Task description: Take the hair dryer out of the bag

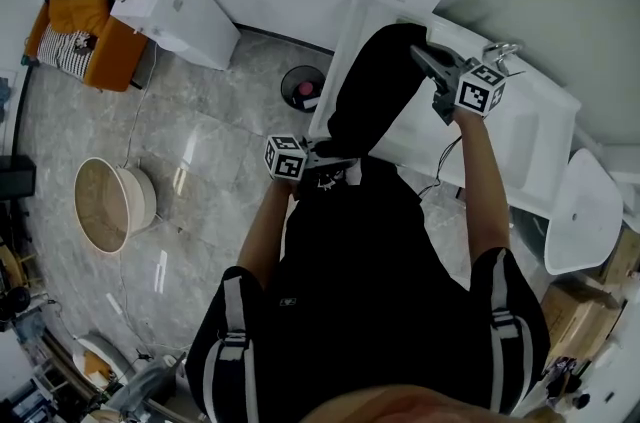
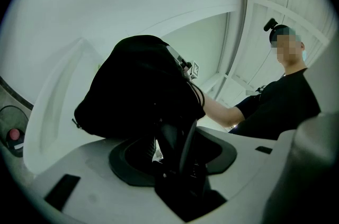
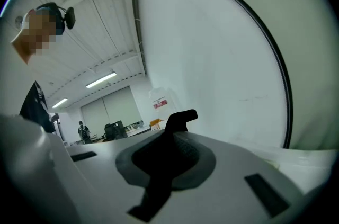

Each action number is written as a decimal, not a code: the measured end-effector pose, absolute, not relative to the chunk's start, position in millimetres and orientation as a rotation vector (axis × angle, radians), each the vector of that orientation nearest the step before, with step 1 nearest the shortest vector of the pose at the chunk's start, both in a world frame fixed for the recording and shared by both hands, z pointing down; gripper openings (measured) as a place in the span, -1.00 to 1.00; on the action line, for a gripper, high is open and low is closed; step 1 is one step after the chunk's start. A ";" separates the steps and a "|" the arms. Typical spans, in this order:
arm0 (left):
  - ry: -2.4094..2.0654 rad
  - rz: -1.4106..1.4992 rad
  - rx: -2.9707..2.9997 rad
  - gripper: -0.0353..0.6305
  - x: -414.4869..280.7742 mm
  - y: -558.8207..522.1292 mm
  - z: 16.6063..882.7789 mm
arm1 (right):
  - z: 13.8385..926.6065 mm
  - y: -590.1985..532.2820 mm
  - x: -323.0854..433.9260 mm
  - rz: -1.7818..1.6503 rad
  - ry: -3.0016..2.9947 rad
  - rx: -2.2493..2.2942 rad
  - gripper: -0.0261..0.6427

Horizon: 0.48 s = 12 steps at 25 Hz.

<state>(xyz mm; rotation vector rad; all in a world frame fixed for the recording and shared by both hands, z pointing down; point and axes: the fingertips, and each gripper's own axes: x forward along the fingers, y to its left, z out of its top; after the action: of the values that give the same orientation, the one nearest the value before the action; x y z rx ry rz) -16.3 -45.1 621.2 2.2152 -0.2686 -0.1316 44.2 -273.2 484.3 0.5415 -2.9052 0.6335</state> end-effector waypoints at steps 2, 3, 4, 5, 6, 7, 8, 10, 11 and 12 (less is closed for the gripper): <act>-0.266 -0.124 2.218 -0.30 -16.6 -42.7 621.9 | 469.4 -285.3 58.7 0.591 -2.916 0.599 -0.71; -0.265 -0.122 2.218 -0.30 -16.8 -41.3 622.4 | 462.2 -290.0 65.2 0.570 -2.921 0.625 -0.71; -0.264 -0.122 2.216 -0.30 -17.6 -40.0 622.9 | 455.4 -294.3 70.6 0.550 -2.927 0.651 -0.71; -0.265 -0.122 2.214 -0.30 -18.9 -39.2 623.5 | 448.9 -298.4 74.9 0.531 -2.932 0.675 -0.71; -0.267 -0.124 2.212 -0.30 -20.7 -38.9 624.2 | 442.6 -302.3 78.2 0.513 -2.938 0.699 -0.71; -0.270 -0.127 2.209 -0.30 -22.5 -38.7 624.9 | 436.2 -306.2 81.0 0.495 -2.944 0.723 -0.71; -0.273 -0.130 2.207 -0.30 -24.3 -38.4 625.9 | 429.5 -309.8 83.9 0.478 -2.952 0.749 -0.71; -0.283 -0.133 2.200 -0.30 -28.0 -37.4 628.8 | 416.1 -315.7 89.8 0.445 -2.972 0.800 -0.71; -0.290 -0.133 2.196 -0.30 -29.9 -36.9 630.1 | 409.9 -317.9 92.3 0.430 -2.982 0.816 -0.71; -0.296 -0.135 2.192 -0.30 -31.8 -36.4 631.1 | 404.2 -319.3 94.2 0.416 -2.989 0.824 -0.71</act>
<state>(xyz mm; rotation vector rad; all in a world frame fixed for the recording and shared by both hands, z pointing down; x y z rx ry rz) -31.8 -36.4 631.1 2.1925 -0.2960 -0.1349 94.2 -319.3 404.2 0.8242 -2.9893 0.4160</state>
